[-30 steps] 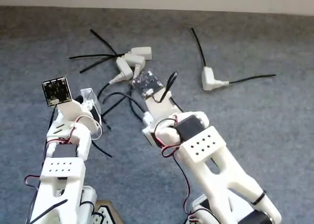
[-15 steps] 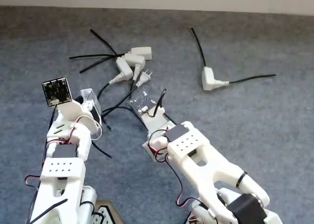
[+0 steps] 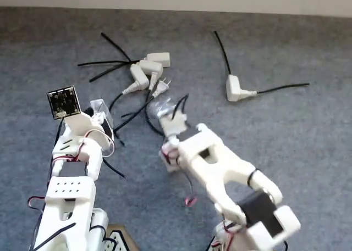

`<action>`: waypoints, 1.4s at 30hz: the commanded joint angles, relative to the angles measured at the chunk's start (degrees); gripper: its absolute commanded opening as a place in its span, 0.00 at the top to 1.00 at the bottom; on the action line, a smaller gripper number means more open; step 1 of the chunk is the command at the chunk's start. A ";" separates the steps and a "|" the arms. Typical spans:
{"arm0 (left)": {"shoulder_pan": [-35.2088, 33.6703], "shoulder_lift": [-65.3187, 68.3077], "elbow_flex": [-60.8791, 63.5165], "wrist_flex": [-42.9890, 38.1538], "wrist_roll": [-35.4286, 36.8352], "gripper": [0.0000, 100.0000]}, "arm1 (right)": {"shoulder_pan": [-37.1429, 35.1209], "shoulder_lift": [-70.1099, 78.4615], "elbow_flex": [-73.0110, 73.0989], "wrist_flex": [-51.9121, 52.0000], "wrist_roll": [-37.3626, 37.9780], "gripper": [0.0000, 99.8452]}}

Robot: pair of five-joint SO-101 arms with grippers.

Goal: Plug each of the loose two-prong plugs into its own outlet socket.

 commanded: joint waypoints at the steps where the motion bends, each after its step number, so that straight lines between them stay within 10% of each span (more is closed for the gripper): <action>1: 1.01 -0.66 -0.48 -0.18 0.09 0.99 | 3.91 2.51 -9.19 -0.75 -11.25 0.97; 17: 1.19 -0.66 -0.22 -2.02 0.09 0.99 | 1.45 7.69 -13.49 -0.66 -60.22 0.97; 42: 2.59 -1.10 -0.48 -2.20 0.44 0.99 | -0.22 21.49 -58.51 34.33 -46.51 0.68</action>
